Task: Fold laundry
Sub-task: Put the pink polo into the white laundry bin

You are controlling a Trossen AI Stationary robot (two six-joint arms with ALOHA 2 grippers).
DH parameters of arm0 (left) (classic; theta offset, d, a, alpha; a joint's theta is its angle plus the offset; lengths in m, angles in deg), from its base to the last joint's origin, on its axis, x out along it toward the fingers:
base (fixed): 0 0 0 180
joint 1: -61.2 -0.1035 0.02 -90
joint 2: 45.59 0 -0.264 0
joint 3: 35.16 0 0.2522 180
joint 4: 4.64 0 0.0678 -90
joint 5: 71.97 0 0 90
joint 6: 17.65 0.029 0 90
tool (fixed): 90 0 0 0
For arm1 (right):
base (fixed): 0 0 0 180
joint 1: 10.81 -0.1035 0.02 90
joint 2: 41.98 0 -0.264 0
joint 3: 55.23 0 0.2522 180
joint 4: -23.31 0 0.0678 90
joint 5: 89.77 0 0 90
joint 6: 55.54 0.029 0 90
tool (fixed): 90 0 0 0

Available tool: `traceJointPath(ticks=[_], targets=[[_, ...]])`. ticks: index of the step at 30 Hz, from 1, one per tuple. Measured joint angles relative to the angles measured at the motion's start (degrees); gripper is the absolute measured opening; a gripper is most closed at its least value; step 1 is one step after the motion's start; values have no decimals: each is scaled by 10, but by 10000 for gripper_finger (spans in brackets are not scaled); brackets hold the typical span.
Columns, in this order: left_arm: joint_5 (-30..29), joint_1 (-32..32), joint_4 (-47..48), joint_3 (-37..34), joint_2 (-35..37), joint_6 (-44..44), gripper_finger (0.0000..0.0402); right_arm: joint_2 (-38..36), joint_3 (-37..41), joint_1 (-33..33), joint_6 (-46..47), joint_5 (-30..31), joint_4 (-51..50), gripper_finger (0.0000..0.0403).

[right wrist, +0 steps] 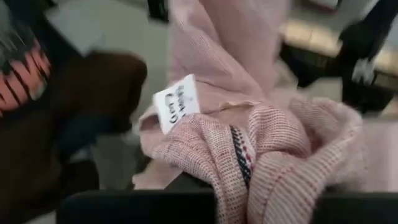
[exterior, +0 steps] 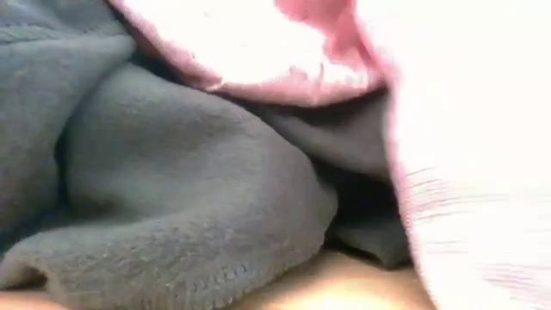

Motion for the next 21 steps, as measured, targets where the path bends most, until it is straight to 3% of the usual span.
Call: traceJointPath(ticks=[4, 8, 14, 18, 21], targets=[[-20, 6, 4, -124, 21, -74, 0, 1, 41, 0, 25, 1, -25, 0], [-24, 15, -82, -280, 77, -120, 0, -48, 136, 0, 79, 5, -4, 0], [-23, 21, -304, -495, 170, -150, 0, -176, 392, -6, 136, 61, 205, 0], [35, 22, -465, -621, 184, -193, 0, -219, 581, -3, 190, 60, 385, 0], [73, 22, -519, -670, 179, -233, 0, -225, 677, -3, 214, 61, 509, 0]])
